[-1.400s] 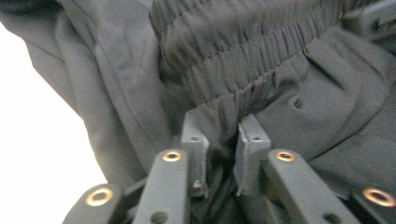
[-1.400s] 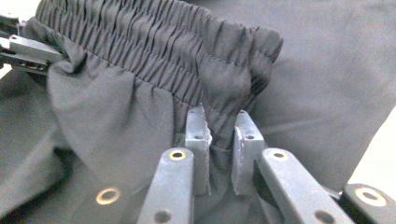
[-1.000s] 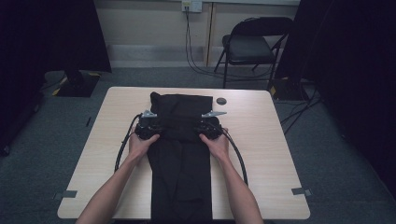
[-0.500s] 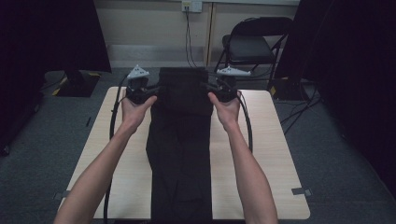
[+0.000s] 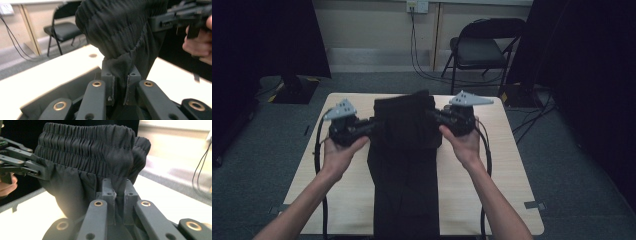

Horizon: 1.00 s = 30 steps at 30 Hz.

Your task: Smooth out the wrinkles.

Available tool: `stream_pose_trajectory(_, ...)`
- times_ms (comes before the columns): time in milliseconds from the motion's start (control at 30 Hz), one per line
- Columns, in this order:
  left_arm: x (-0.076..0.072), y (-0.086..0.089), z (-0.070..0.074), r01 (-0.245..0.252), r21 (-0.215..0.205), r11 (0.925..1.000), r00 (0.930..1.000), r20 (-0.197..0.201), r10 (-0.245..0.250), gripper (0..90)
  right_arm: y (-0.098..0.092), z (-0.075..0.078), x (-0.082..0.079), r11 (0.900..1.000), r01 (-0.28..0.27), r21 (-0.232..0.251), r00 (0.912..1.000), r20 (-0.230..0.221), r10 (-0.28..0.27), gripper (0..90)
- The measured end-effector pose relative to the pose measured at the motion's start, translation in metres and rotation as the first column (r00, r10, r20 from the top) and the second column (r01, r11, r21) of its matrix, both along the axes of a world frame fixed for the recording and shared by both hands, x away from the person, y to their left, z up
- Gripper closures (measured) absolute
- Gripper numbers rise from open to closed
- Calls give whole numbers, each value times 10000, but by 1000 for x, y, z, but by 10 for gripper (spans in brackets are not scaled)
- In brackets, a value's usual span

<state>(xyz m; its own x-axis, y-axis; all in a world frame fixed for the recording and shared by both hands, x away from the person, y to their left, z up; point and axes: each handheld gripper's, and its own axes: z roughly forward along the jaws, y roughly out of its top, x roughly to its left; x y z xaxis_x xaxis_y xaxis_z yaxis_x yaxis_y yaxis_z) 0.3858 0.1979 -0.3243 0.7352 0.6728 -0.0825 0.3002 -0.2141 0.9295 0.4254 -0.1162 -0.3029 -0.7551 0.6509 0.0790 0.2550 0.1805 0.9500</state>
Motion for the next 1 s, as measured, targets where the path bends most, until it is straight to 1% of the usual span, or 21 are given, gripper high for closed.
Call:
stream_pose_trajectory(33, -8, 1, -13, 138, -47, 9999, 9995, -269, -139, 818, 0, -8, -7, 9999, -103, -64, 9998, -154, 102, 831)
stream_pose_trajectory(100, -16, 2, -28, 290, 252, 9993, 9985, -464, -278, 818, -1, -25, -20, 9990, -272, -346, 9988, -411, 258, 832)
stream_pose_trajectory(133, -21, 3, -35, 311, 278, 9991, 9981, -542, -296, 817, -2, -33, -26, 9986, -357, -390, 9979, -554, 336, 832)
stream_pose_trajectory(167, -24, 5, -41, 406, 14, 9992, 9961, -781, -404, 818, -2, -39, -30, 9979, -465, -454, 9966, -706, 432, 832)
stream_pose_trajectory(233, -31, 6, -51, 527, 175, 9985, 9936, -1011, -507, 817, -1, -50, -39, 9972, -556, -506, 9949, -869, 510, 832)
stream_pose_trajectory(300, -38, 9, -62, 675, 70, 9977, 9876, -1423, -659, 817, 0, -59, -47, 9950, -675, -731, 9938, -936, 605, 832)
stream_pose_trajectory(400, -45, 10, -82, 812, 540, 9952, 9799, -1867, -698, 817, 2, -77, -57, 9917, -867, -946, 9883, -1334, 737, 832)
stream_pose_trajectory(500, -48, 9, -106, 970, 877, 9914, 9653, -2510, -723, 817, 5, -103, -61, 9876, -961, -1238, 9792, -1901, 715, 832)
stream_pose_trajectory(567, -49, 7, -119, 1204, 1251, 9848, 9505, -3009, -779, 816, 6, -122, -63, 9851, -1060, -1354, 9681, -2404, 711, 832)
stream_pose_trajectory(600, -50, 6, -124, 1285, 1453, 9810, 9480, -3083, -785, 815, 7, -131, -64, 9832, -1113, -1449, 9637, -2572, 712, 832)
stream_pose_trajectory(633, -49, 6, -128, 1357, 1494, 9794, 9429, -3231, -814, 814, 8, -138, -65, 9809, -1169, -1557, 9584, -2766, 703, 831)
stream_pose_trajectory(667, -48, 7, -131, 1326, 1322, 9823, 9352, -3449, -799, 814, 10, -144, -66, 9761, -1234, -1789, 9567, -2829, 691, 831)
stream_pose_trajectory(700, -48, 7, -133, 1297, 1283, 9832, 9316, -3554, -765, 814, 13, -148, -66, 9711, -1300, -2001, 9571, -2811, 702, 831)
stream_pose_trajectory(767, -50, 3, -139, 1197, 1744, 9774, 9327, -3570, -506, 815, 16, -154, -67, 9691, -1362, -2056, 9520, -2979, 706, 831)
stream_pose_trajectory(800, -51, 2, -142, 1220, 1832, 9755, 9308, -3622, -484, 815, 18, -158, -67, 9674, -1426, -2095, 9482, -3093, 728, 831)
stream_pose_trajectory(833, -52, 0, -146, 1306, 2030, 9704, 9284, -3685, -479, 815, 20, -163, -68, 9633, -1483, -2236, 9456, -3172, 719, 831)
stream_pose_trajectory(867, -51, -2, -150, 1368, 2400, 9611, 9293, -3671, -406, 817, 22, -168, -69, 9578, -1541, -2425, 9441, -3219, 704, 831)
stream_pose_trajectory(900, -51, -3, -153, 1357, 2574, 9567, 9277, -3719, -315, 820, 23, -171, -69, 9528, -1581, -2592, 9443, -3219, 691, 832)
stream_pose_trajectory(933, -49, -4, -156, 1309, 2683, 9544, 9226, -3853, -183, 825, 23, -174, -69, 9498, -1555, -2714, 9452, -3205, 631, 832)
stream_pose_trajectory(967, -47, -5, -160, 1272, 2802, 9515, 9198, -3924, -74, 827, 22, -177, -68, 9494, -1525, -2746, 9421, -3306, 557, 832)
stream_pose_trajectory(1000, -46, -4, -160, 1272, 2741, 9533, 9196, -3928, -98, 831, 21, -182, -65, 9499, -1439, -2776, 9383, -3432, 419, 833)
